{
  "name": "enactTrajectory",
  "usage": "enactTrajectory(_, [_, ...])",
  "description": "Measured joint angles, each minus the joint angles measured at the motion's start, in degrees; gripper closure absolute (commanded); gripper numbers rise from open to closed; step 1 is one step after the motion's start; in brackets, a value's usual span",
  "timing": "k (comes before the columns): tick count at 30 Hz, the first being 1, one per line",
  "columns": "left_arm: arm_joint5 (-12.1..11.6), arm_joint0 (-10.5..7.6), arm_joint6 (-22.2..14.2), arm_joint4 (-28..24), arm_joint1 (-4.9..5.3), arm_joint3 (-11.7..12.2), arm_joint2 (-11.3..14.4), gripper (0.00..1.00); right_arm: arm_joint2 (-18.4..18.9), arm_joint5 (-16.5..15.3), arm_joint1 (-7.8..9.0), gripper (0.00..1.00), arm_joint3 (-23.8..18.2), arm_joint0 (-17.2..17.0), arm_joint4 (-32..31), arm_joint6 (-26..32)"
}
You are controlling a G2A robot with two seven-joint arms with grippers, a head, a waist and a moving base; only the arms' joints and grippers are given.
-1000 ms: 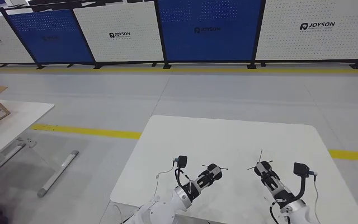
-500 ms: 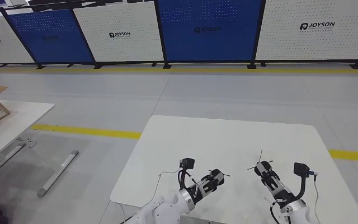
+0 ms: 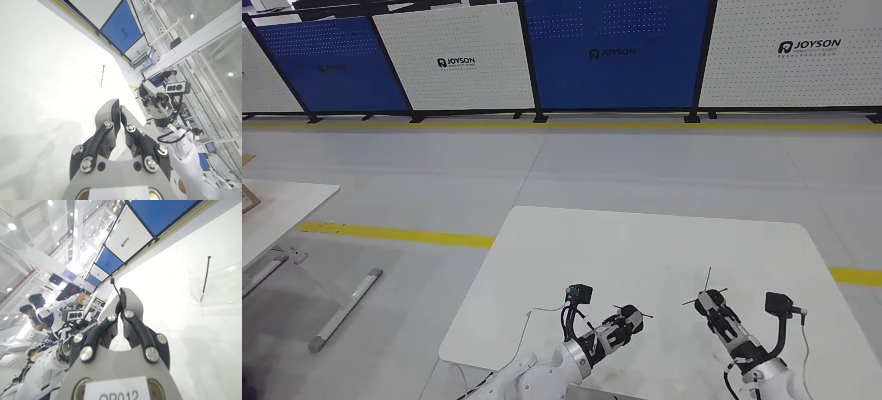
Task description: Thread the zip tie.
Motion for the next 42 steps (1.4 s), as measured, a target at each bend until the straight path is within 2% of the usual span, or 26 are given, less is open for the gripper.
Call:
enactTrajectory(3, [0.0,0.0,0.0,0.0,0.0,0.0,0.0,1.0,0.4,-2.5,0.03,1.0,0.5,-1.9,1.7,0.3])
enactTrajectory(8, [0.0,0.0,0.0,0.0,0.0,0.0,0.0,1.0,-1.2,-4.5,-0.26,1.0,1.2,-2.8,2.2,-0.5])
enactTrajectory(17, [0.0,0.0,0.0,0.0,0.0,0.0,0.0,1.0,-1.4,-4.6,-0.34,1.0,1.3,-2.8,2.7,-0.7])
enactTrajectory(24, [0.0,0.0,0.0,0.0,0.0,0.0,0.0,1.0,-3.1,-7.5,-1.21,1.0,2.7,-3.7,5.9,-8.0])
enactTrajectory(26, [0.0,0.0,0.0,0.0,0.0,0.0,0.0,1.0,-4.1,-7.4,-1.52,1.0,3.9,-3.4,5.2,-10.1])
enactTrajectory(29, [0.0,0.0,0.0,0.0,0.0,0.0,0.0,1.0,-6.7,-5.2,-2.1,1.0,4.8,-2.5,2.4,-12.7])
enactTrajectory(32, [0.0,0.0,0.0,0.0,0.0,0.0,0.0,1.0,-8.8,-4.7,-2.51,1.0,4.8,-2.3,1.7,-13.2])
enactTrajectory(42, [0.0,0.0,0.0,0.0,0.0,0.0,0.0,1.0,-8.6,-5.5,-2.49,1.0,4.5,-2.7,2.2,-12.9])
